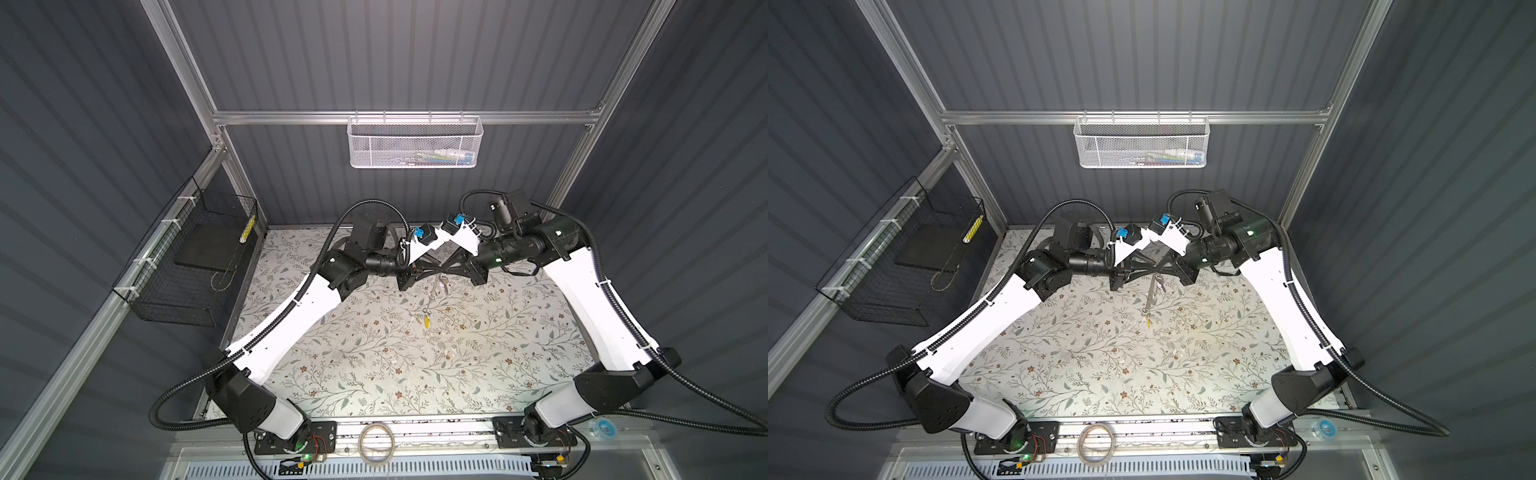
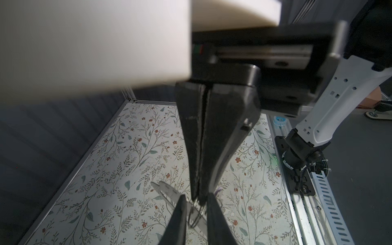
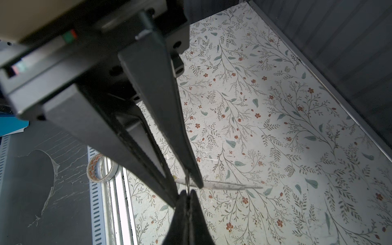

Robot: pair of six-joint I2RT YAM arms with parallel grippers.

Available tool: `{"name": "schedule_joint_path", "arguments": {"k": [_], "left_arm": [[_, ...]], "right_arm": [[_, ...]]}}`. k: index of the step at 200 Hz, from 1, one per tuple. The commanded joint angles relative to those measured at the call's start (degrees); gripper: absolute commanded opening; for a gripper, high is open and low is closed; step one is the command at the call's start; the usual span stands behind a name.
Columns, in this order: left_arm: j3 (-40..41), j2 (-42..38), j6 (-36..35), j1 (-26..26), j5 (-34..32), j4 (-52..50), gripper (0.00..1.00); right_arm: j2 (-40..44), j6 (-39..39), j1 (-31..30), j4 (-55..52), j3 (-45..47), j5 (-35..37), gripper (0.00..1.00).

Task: Attach keys to a key ring
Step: Insert the key into the keyring.

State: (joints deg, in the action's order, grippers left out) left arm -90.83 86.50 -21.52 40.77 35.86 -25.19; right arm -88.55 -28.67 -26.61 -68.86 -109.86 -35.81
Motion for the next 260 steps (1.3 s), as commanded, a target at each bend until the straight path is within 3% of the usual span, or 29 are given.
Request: {"name": "schedule_joint_path", "arguments": {"k": [1,66,138,173,260], "left_arm": [[-0.7,0.2,-0.3,-0.6,0.2,-1.6,0.19],[-2.1,0.9,-0.2,-0.8,0.5,-3.1,0.11],[-3.3,2.0,-0.4,-0.9,0.2,-5.8,0.13],[-4.1,2.8,-0.2,-0.9,0.0,-6.4,0.22],[-7.4,5.1,-0.8,-0.9,4.9,-8.9,0.2]], "right_arm": [[1.5,-0.5,-0.1,0.8,0.6,-1.5,0.0],[2.0,-0.4,0.0,1.2,0.7,-2.2,0.0],[2.7,0.1,0.0,2.0,0.7,-2.7,0.0],[2.9,0.1,-0.1,2.2,0.6,-3.4,0.0],[2.7,0.5,-0.1,3.3,0.9,-4.3,0.0]]}}
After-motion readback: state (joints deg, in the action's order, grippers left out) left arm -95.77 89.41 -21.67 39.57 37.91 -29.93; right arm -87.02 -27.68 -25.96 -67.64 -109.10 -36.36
